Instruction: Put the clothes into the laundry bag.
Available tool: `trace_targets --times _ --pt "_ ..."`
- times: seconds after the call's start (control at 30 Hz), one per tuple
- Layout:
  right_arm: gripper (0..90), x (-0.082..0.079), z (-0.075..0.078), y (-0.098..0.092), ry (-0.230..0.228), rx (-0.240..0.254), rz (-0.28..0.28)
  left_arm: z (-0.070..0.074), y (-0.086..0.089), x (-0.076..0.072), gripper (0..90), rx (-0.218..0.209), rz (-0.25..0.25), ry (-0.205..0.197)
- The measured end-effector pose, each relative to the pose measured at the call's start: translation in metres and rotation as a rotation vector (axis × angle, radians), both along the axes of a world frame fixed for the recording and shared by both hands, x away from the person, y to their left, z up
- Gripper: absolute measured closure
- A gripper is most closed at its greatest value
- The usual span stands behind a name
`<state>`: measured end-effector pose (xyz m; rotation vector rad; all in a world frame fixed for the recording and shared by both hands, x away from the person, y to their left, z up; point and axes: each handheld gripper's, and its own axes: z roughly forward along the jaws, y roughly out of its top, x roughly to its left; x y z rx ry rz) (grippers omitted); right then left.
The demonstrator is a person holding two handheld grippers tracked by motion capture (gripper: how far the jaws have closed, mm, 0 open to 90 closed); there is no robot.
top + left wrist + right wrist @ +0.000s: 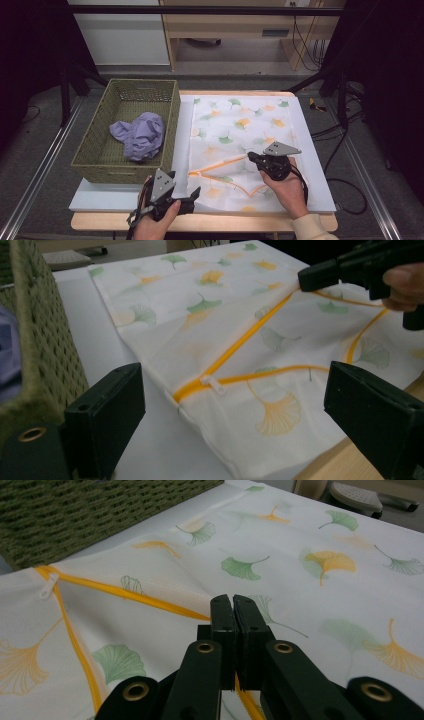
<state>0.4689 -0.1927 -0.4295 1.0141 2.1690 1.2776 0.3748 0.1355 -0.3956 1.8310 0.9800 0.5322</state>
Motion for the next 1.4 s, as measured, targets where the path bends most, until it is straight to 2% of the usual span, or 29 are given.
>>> trace_targets --times 0.1,0.2,0.3,0.37,0.47,0.53,0.67,0.73,0.83,0.93,1.07,1.13,1.23,1.4 --pt "88.7 0.002 0.004 0.0 0.001 0.01 0.004 0.01 -0.003 0.014 8.6 0.012 -0.006 0.007" --pt "88.7 0.001 0.006 -0.001 0.005 0.027 0.002 0.019 -0.004 0.025 8.6 0.018 -0.016 0.032" --pt "88.7 0.0 0.005 0.0 0.013 0.038 0.013 0.031 -0.002 0.035 9.0 0.067 -0.036 0.065" --pt "88.7 0.001 0.004 0.001 0.015 0.04 0.015 0.039 0.001 0.042 10.0 0.119 -0.041 0.082" --pt "88.6 0.001 0.004 0.002 0.021 0.04 0.017 0.053 0.007 0.054 8.4 0.195 -0.045 0.084" --pt "88.6 0.001 0.003 0.002 0.023 0.04 0.02 0.062 0.014 0.061 8.0 0.224 -0.036 0.073" --pt "88.6 -0.006 -0.003 0.003 0.027 0.021 0.029 0.075 0.029 0.07 8.1 0.257 -0.011 0.073" --pt "88.6 -0.011 -0.005 0.002 0.025 -0.002 0.034 0.082 0.035 0.071 8.0 0.275 0.022 0.055" --pt "88.5 -0.017 -0.006 -0.002 0.021 -0.005 0.028 0.091 0.043 0.071 8.1 0.25 0.059 0.052" --pt "88.5 -0.022 -0.006 -0.004 0.015 -0.002 0.015 0.093 0.052 0.07 8.2 0.262 0.103 0.035" --pt "88.5 -0.023 -0.007 -0.002 0.017 -0.01 0.014 0.086 0.066 0.078 8.1 0.245 0.14 0.069" --pt "88.5 -0.022 -0.007 -0.001 0.015 -0.012 0.015 0.084 0.074 0.084 7.9 0.241 0.149 0.079" --pt "88.6 -0.019 -0.008 0.001 0.014 -0.023 0.006 0.082 0.084 0.098 8.0 0.236 0.165 0.118" --pt "88.5 -0.019 -0.007 0.003 0.007 -0.01 0.02 0.082 0.098 0.123 7.8 0.201 0.197 0.134"
